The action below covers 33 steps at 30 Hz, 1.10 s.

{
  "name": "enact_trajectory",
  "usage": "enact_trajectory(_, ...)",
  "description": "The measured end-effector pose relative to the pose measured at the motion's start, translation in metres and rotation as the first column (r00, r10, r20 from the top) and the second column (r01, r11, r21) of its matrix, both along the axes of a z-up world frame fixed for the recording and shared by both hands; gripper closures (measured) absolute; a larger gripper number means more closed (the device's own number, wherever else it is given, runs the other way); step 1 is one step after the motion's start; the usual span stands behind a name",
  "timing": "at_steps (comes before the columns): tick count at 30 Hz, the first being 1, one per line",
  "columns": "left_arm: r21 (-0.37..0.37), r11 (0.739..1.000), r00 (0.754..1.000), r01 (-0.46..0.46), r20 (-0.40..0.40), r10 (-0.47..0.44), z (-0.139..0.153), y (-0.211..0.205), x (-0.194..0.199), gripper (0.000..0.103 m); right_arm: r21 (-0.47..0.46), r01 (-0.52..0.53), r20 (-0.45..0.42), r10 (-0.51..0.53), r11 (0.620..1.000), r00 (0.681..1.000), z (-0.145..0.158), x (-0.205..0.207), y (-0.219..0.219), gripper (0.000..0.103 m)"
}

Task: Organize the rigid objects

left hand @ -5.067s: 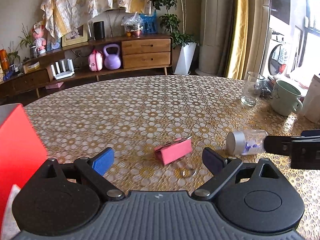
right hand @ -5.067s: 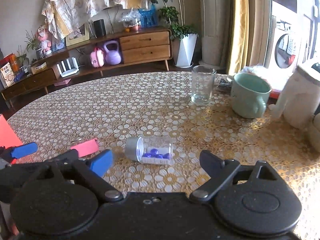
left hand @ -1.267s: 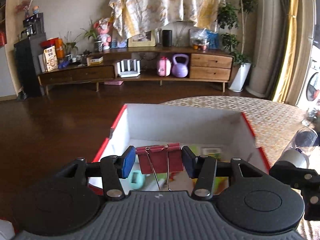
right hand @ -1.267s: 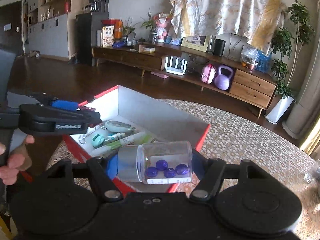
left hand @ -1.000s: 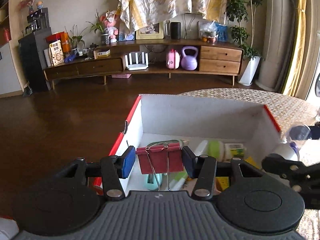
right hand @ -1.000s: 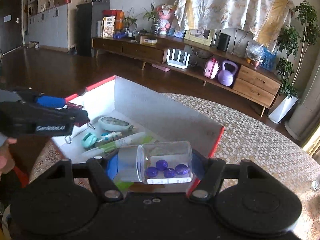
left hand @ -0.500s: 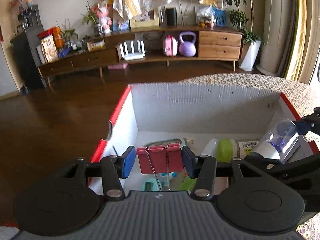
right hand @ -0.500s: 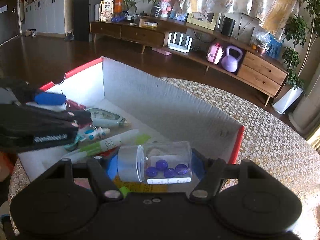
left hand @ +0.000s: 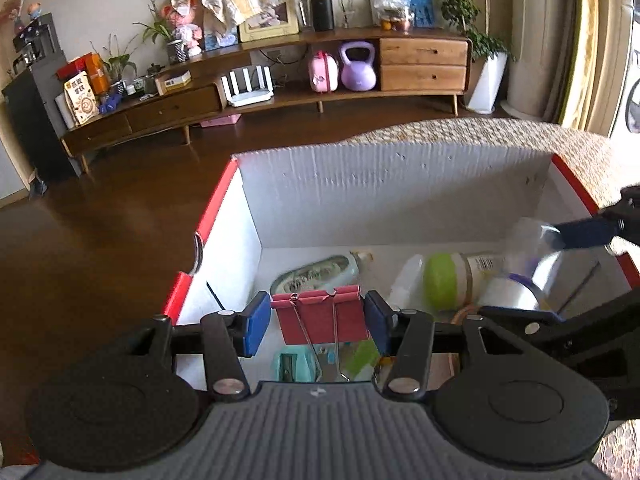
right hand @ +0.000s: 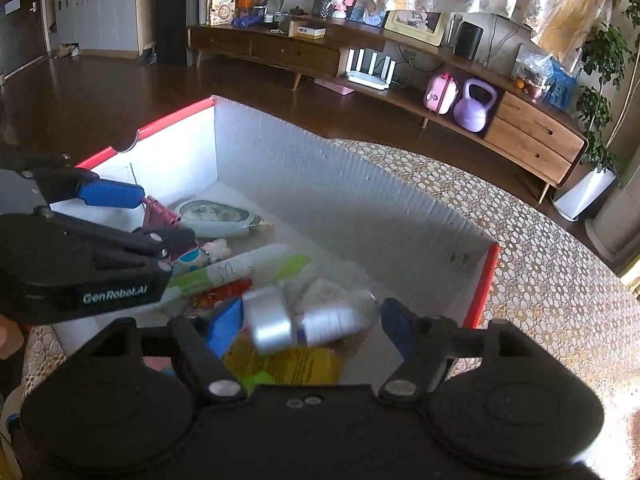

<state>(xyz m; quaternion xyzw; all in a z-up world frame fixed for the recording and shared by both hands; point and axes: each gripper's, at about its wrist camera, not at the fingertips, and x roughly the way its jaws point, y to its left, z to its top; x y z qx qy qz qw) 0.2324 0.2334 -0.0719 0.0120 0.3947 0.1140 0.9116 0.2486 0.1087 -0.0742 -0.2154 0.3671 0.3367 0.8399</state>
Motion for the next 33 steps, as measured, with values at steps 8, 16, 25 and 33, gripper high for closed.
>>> enact_trajectory(8,0.015,1.0,0.999,0.0,-0.046,0.001,0.001,-0.009,-0.008,0.04,0.017,-0.003,0.006,0.003,1.0,1.0,0.011,-0.015,-0.013,0.022)
enact_trajectory(16,-0.013,1.0,1.0,0.011,0.011,-0.01,0.022,-0.015,-0.028,0.037,0.081,-0.021,0.03,0.019,0.997,0.999,0.038,-0.038,-0.032,0.018)
enact_trajectory(25,-0.017,1.0,0.995,0.018,0.098,-0.016,0.05,-0.024,-0.054,0.033,0.146,-0.039,0.063,0.03,0.988,0.998,0.067,-0.064,-0.052,0.013)
enact_trajectory(33,-0.018,0.999,0.987,0.033,0.16,-0.03,0.072,-0.033,-0.077,0.033,0.214,-0.056,0.105,0.033,0.975,0.994,0.086,-0.083,-0.076,0.008)
